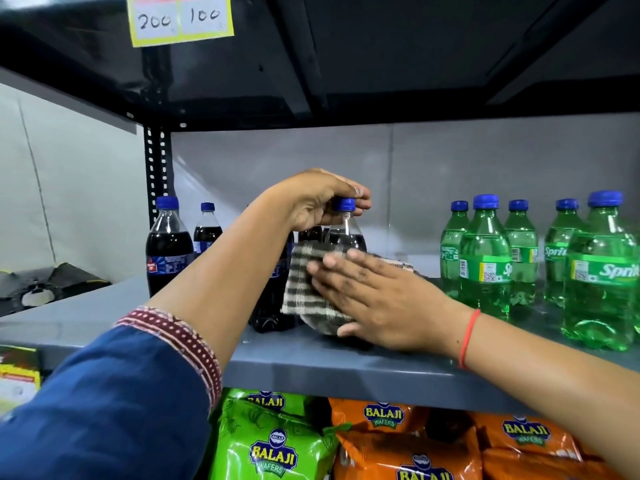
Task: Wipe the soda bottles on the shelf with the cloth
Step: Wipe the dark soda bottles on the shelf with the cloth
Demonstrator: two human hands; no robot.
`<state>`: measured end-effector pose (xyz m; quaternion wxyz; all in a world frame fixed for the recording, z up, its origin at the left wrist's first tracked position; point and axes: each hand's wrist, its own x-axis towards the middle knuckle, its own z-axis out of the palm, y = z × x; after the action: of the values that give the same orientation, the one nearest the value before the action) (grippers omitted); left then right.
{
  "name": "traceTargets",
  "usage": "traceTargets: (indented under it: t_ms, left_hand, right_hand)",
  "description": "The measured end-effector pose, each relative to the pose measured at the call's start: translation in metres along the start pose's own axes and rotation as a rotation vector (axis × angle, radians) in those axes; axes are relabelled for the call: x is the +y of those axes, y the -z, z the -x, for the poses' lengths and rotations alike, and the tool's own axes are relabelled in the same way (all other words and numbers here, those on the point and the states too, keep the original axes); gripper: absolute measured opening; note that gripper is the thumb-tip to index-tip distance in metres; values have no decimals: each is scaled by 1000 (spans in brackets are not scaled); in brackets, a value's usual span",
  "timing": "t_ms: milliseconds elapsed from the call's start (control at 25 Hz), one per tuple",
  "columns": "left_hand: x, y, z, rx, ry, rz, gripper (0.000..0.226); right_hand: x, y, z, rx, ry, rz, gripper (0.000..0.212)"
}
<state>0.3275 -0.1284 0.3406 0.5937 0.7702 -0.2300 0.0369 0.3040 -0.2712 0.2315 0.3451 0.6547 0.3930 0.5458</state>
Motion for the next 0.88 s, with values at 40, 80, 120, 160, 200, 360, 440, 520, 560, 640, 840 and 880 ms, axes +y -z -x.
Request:
traceTargets:
  t_ms: [40, 80, 120, 160, 200, 360, 440, 520, 560, 640, 840, 880]
  left_hand:
    - [0, 0, 0, -5, 1, 3, 14]
    - [0, 0, 0, -11, 0, 1, 14]
    - [1, 0, -1, -17, 0, -6, 14]
    - [1, 0, -2, -21, 1, -16, 14]
    - [1, 0, -2, -20, 5, -24, 14]
    - [1, 2, -4, -27, 9, -27, 14]
    - [1, 3, -5, -31, 13, -28, 14]
    - [0, 4, -5, -33, 20, -22, 14]
    - [0, 4, -5, -36, 22, -16, 14]
    - [0, 3, -5, -39, 20, -14, 14]
    - [1, 2, -5, -35, 21, -27, 13]
    - [1, 2, -5, -36, 20, -25, 13]
  right_hand:
    - [0, 0, 0, -2, 40, 15, 58]
    - [3, -1, -1, 8, 61, 28, 57]
    - [6, 0, -2, 20, 47, 37, 57]
    - [8, 0, -3, 26, 19, 38, 56]
    - [9, 0, -3, 26, 5, 39, 56]
    - [10, -3, 1, 31, 110, 56, 57]
    - [11, -3, 1, 42, 87, 48, 57]
    - [10, -4, 2, 32, 156, 61, 57]
    - [11, -4, 3, 30, 201, 71, 57]
    - [15, -4, 3, 45, 163, 64, 57]
    - [17, -3, 0, 31, 153, 49, 56]
    - [17, -3, 0, 36, 142, 38, 56]
